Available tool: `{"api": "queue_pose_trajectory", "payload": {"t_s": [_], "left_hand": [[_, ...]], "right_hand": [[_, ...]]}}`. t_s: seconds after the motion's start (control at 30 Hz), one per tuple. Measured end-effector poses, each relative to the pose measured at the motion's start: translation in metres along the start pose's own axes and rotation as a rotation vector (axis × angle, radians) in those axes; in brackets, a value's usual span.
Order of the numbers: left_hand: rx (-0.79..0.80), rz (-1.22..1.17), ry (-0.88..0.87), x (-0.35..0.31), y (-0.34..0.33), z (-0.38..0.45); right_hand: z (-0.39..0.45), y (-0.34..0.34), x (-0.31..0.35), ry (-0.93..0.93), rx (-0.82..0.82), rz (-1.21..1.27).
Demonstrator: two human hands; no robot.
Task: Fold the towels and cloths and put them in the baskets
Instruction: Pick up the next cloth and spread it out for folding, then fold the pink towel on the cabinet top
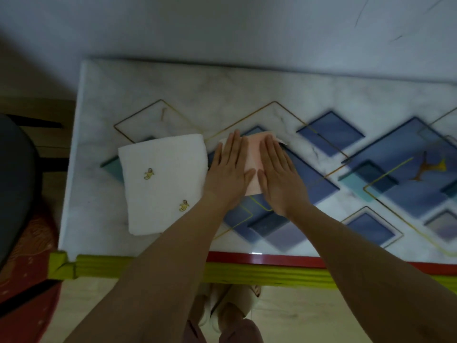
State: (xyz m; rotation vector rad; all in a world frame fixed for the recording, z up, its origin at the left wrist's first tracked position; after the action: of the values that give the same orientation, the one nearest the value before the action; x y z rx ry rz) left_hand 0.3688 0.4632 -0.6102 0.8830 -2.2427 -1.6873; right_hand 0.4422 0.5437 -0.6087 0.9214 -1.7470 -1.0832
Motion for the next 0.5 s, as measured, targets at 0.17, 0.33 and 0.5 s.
{"api": "queue_pose_trajectory", "payload": {"t_s": [0.17,0.33,0.5], "left_hand": [[0.232,0.108,-0.015,0.007,0.065,-0.045],[0.376,-0.172,0.181,0.058,0.170,-0.169],[0.252,-0.283,0.411,0.135,0.267,-0.298]], "right_hand": [[-0.015,0.059,0.014,-0.064,0.281,-0.188],[-0.044,0.157,0.094,-0.079,0.272,-0.051],[-0.056,0.222,0.220,0.050,0.355,0.001]]}}
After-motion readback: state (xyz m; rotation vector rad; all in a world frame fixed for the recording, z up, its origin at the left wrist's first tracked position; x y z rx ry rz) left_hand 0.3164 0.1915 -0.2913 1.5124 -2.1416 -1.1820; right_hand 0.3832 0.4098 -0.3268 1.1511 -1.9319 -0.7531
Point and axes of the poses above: each hand's wrist, its own z-axis towards the middle knuckle, its own y-axis out of the back of the hand, x = y × z, the point moved 8 cm from there along z, towards the middle knuckle, and after that the axes turned 1 degree about -y, right-handed, at the moved point
